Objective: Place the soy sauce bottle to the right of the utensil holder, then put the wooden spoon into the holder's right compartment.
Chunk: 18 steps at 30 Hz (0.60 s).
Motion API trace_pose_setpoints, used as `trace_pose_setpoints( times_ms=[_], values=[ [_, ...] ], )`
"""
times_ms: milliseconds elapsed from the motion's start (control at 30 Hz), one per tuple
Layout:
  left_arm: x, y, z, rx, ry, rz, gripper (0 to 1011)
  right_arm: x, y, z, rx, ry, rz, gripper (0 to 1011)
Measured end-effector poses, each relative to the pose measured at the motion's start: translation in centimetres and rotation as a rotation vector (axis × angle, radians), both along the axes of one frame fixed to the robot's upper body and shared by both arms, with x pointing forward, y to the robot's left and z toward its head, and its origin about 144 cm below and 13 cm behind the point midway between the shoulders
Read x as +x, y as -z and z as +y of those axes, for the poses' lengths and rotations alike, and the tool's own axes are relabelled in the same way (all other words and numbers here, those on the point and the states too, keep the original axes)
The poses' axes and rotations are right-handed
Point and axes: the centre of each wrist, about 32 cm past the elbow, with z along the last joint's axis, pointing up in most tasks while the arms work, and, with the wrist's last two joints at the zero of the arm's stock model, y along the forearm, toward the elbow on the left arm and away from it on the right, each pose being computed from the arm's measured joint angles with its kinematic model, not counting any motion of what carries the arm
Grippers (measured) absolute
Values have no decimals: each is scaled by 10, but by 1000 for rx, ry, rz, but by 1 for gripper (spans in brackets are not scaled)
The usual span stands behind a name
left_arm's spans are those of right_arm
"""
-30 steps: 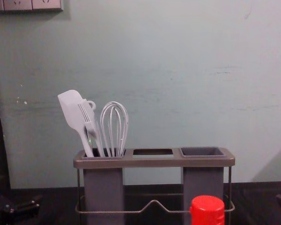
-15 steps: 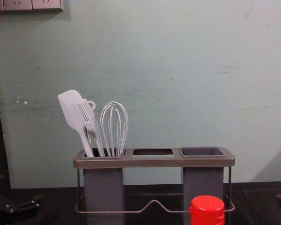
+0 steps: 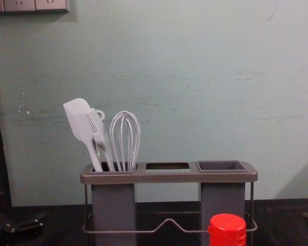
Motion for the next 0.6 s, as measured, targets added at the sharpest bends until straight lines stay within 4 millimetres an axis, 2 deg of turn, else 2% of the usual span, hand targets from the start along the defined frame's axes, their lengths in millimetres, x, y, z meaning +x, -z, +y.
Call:
trace_pose_setpoints(
  times_ms=[467, 600],
  values=[
    [0, 0, 0, 0, 0, 0, 1000, 0, 0, 0, 0, 0, 0, 1002],
    [0, 0, 0, 0, 0, 0, 1000, -8, -1, 3, -3, 2, -13, 1002]
  ],
)
